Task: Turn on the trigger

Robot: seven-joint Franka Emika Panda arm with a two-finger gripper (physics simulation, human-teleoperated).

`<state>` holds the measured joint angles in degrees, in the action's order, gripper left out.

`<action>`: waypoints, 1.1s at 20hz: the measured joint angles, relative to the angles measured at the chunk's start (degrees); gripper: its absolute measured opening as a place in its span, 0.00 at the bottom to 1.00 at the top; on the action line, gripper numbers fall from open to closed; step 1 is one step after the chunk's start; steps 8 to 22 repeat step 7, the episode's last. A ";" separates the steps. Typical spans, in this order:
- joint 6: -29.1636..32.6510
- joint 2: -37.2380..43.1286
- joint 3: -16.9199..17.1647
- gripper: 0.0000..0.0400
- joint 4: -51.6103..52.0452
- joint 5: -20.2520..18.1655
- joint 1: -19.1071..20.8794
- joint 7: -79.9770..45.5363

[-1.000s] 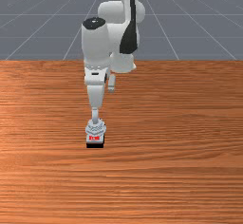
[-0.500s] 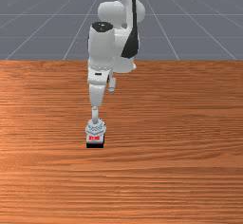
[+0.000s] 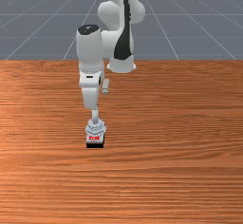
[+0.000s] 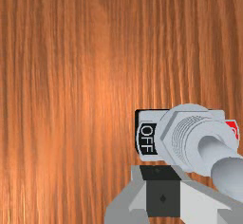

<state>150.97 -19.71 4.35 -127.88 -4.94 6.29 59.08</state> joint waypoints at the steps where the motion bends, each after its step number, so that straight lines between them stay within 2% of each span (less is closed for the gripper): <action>1: -0.34 -0.50 -0.04 0.00 0.84 0.01 0.00 -0.02; 7: -5.47 -5.19 -0.85 0.00 11.35 0.18 0.34 1.51; 22: -5.47 -5.19 -0.85 0.00 11.35 0.18 0.34 1.51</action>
